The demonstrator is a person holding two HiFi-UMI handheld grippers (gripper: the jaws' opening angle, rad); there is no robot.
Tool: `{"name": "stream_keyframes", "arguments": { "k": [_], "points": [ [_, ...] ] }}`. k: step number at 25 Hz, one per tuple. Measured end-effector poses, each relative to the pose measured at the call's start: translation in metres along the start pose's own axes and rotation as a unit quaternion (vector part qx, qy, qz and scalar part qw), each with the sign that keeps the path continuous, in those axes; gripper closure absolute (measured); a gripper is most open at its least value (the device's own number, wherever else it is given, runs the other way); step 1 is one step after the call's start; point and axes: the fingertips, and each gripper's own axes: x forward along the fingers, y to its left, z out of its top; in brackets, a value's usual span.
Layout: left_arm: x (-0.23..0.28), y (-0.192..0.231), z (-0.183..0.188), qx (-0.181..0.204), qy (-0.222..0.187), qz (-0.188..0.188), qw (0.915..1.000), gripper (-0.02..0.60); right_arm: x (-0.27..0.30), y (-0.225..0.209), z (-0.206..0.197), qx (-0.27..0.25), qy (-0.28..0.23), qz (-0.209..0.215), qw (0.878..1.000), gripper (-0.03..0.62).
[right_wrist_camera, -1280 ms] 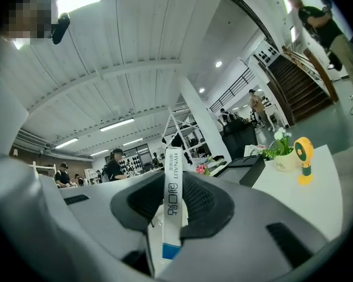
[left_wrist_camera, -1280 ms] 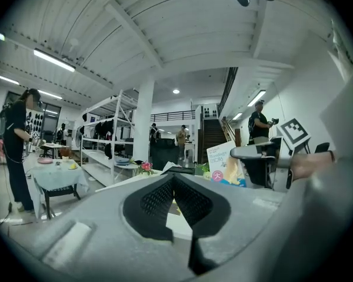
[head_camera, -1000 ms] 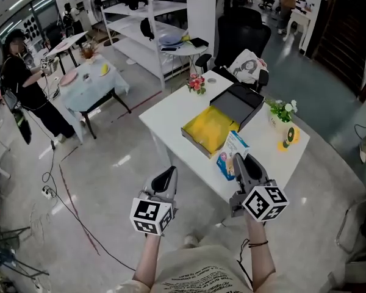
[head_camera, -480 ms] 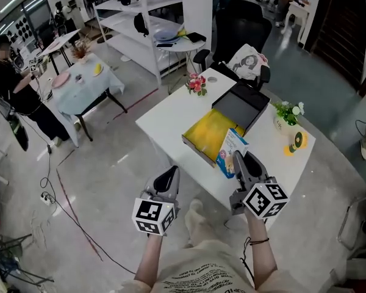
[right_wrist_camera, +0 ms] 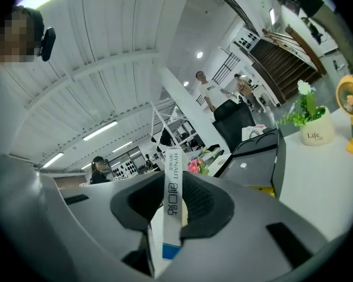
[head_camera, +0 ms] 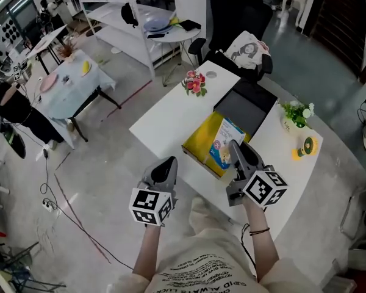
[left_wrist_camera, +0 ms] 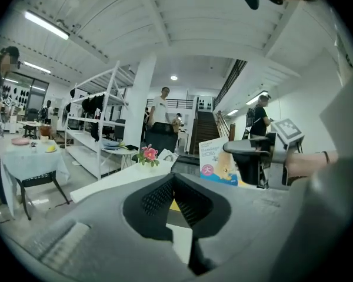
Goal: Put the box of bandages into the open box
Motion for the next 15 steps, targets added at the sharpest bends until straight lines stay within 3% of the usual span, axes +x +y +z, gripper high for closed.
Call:
{"name": "stream_keyframes", "arguments": {
  "k": [9, 15],
  "points": [
    [0.056, 0.033, -0.014, -0.022, 0.044, -0.023, 0.9985, 0.56, 0.056, -0.026, -0.013, 0.024, 0.029, -0.018, 0.999, 0.502],
    [0.088, 0.044, -0.023, -0.034, 0.069, -0.042, 0.9961, 0.56, 0.08, -0.047, -0.038, 0.077, 0.062, -0.048, 0.994, 0.502]
  ]
}}
